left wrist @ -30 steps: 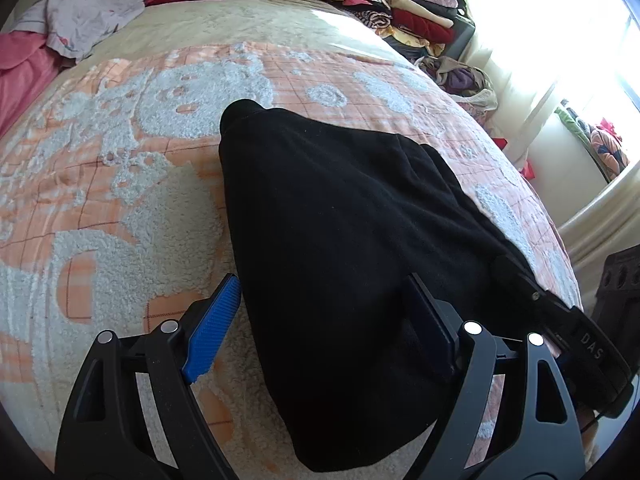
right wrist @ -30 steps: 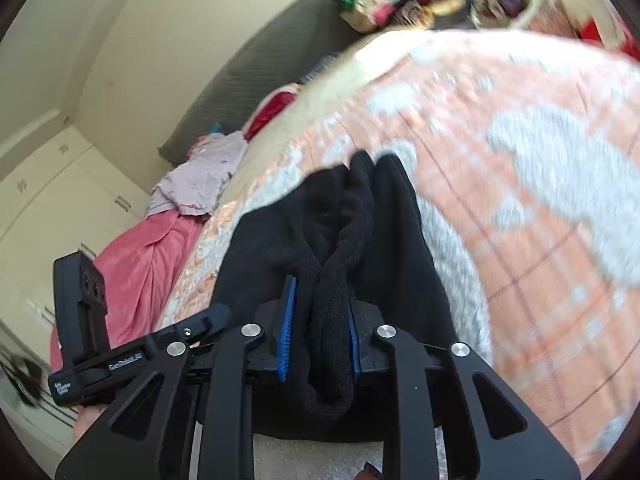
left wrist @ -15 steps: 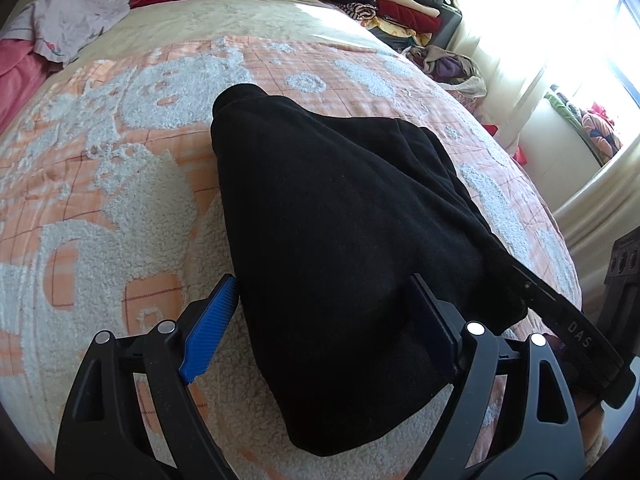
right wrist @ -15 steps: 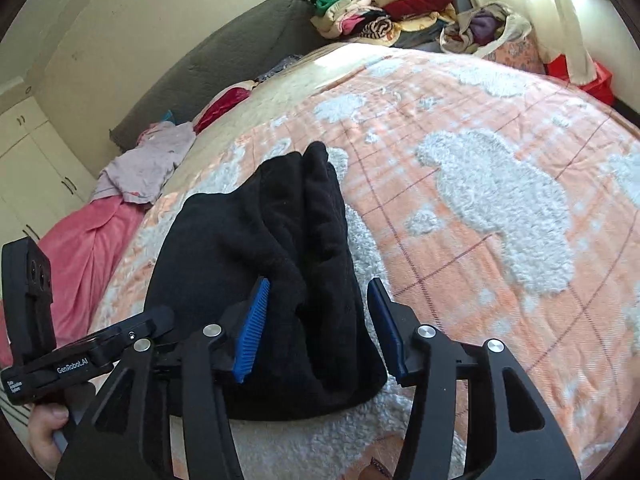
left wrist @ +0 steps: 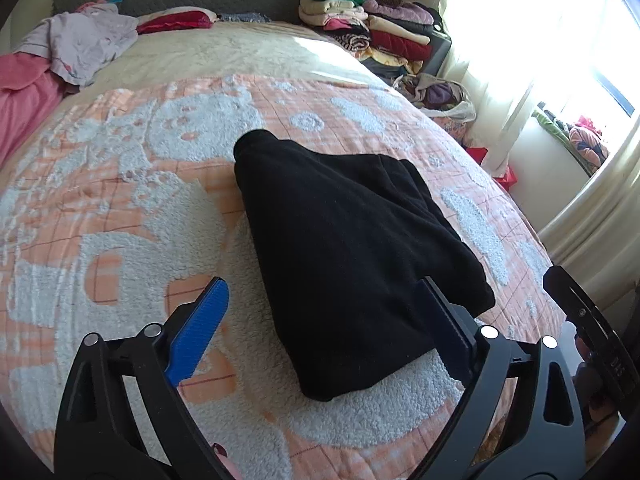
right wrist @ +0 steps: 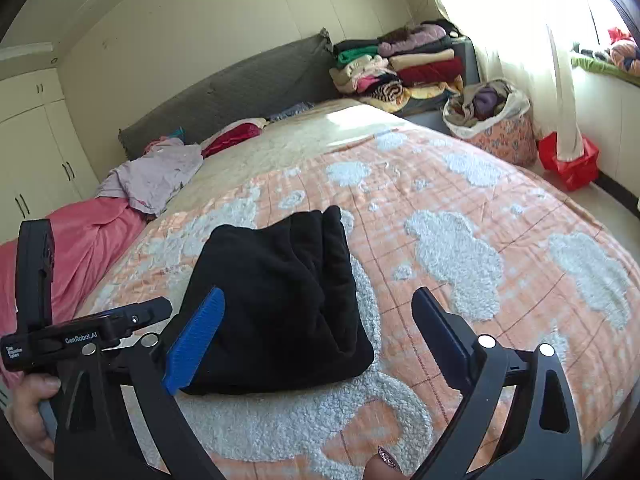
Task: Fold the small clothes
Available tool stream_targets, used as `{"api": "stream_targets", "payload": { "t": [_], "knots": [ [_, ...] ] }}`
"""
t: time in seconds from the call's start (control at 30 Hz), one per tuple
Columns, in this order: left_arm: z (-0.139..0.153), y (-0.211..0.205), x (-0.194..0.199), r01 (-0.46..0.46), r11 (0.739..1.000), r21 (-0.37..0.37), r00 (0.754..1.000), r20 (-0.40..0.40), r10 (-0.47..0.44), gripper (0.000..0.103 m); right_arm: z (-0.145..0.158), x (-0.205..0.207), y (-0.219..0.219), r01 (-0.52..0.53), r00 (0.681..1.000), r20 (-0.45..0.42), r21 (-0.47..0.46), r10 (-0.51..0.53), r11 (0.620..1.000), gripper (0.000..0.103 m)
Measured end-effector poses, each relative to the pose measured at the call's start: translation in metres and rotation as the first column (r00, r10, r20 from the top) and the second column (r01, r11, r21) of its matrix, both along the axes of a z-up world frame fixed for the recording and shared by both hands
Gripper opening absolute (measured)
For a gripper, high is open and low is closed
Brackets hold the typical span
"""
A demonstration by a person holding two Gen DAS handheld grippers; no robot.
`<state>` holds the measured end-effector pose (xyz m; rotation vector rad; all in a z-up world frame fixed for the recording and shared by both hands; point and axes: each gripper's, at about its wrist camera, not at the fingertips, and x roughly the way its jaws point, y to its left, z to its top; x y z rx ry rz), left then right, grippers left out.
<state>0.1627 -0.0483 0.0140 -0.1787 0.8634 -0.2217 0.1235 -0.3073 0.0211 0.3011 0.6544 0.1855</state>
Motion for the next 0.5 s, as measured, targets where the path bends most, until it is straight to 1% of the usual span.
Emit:
{"api": "stream_targets", "payload": {
  "t": [0.1,0.13,0.17,0.3,0.5],
  "knots": [
    [0.008,0.004,-0.007,-0.004,1.000,0.003,1.000,0.024,0.004,0.093,0.008,-0.007,0.001,0.003,1.000,0.024,-0.004,-0.003,1.000,0.094],
    [0.011,0.005,-0.010,-0.005,1.000,0.003,0.999,0.032,0.005,0.093,0.011,-0.009,0.002,0.004,1.000,0.031,-0.009,-0.003,1.000,0.095],
    [0.013,0.006,-0.012,-0.008,1.000,0.004,0.999,0.038,0.007,0.093,0.014,-0.011,0.002,0.006,0.999,0.041,-0.017,-0.005,1.000,0.099],
    [0.022,0.012,-0.024,-0.018,1.000,0.010,0.998,0.068,0.017,0.093,0.026,-0.023,0.008,0.002,0.997,0.081,-0.059,0.003,0.998,0.099],
    [0.031,0.019,-0.044,-0.041,0.999,0.035,0.993,0.116,0.037,0.093,0.035,-0.043,0.016,0.009,0.992,0.126,-0.110,0.005,0.994,0.099]
  ]
}}
